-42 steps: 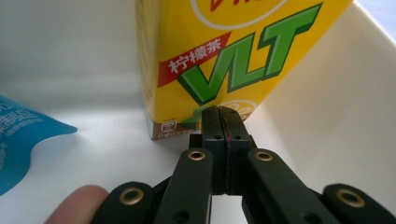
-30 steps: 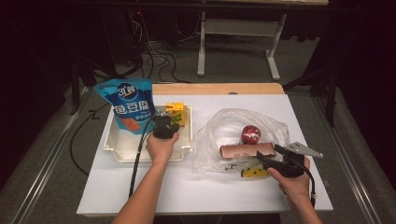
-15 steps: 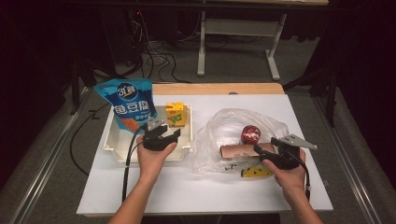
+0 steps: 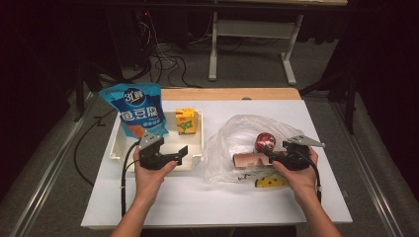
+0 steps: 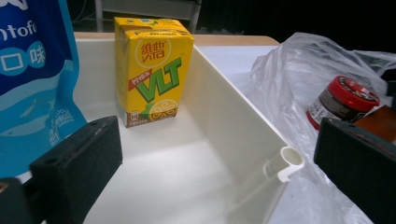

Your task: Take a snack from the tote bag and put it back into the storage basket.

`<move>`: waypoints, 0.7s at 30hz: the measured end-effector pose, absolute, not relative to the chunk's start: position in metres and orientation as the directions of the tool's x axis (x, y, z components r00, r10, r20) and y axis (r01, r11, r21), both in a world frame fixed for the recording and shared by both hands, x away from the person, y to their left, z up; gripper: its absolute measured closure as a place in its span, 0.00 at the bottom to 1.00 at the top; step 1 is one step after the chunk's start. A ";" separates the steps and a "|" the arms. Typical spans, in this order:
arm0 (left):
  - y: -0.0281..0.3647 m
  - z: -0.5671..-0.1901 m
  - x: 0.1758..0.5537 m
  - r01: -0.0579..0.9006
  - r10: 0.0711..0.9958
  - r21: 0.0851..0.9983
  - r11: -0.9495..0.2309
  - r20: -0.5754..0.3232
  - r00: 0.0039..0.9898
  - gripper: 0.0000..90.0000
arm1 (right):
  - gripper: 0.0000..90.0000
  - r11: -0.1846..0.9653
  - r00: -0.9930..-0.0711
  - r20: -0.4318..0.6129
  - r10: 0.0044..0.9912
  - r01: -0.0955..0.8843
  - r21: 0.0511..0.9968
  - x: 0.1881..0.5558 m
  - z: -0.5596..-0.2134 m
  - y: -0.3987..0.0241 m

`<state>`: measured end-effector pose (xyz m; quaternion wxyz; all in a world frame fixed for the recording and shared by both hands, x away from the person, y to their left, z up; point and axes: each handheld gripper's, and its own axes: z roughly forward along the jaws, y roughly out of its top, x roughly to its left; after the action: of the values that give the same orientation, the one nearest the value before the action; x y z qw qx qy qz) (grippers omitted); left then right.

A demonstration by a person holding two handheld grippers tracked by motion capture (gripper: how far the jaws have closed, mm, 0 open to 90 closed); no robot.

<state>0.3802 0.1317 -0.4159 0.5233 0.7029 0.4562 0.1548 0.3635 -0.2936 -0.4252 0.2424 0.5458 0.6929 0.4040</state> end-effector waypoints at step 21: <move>0.131 -0.419 0.375 0.490 0.785 0.870 -0.056 -0.265 0.559 0.01 | 0.19 0.140 -0.282 0.062 0.957 0.640 0.755 0.404 -0.433 -0.276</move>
<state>0.3748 0.1310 -0.4192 0.5215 0.7126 0.4475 0.1417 0.4041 -0.2761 -0.4329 0.2266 0.5547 0.7201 0.3500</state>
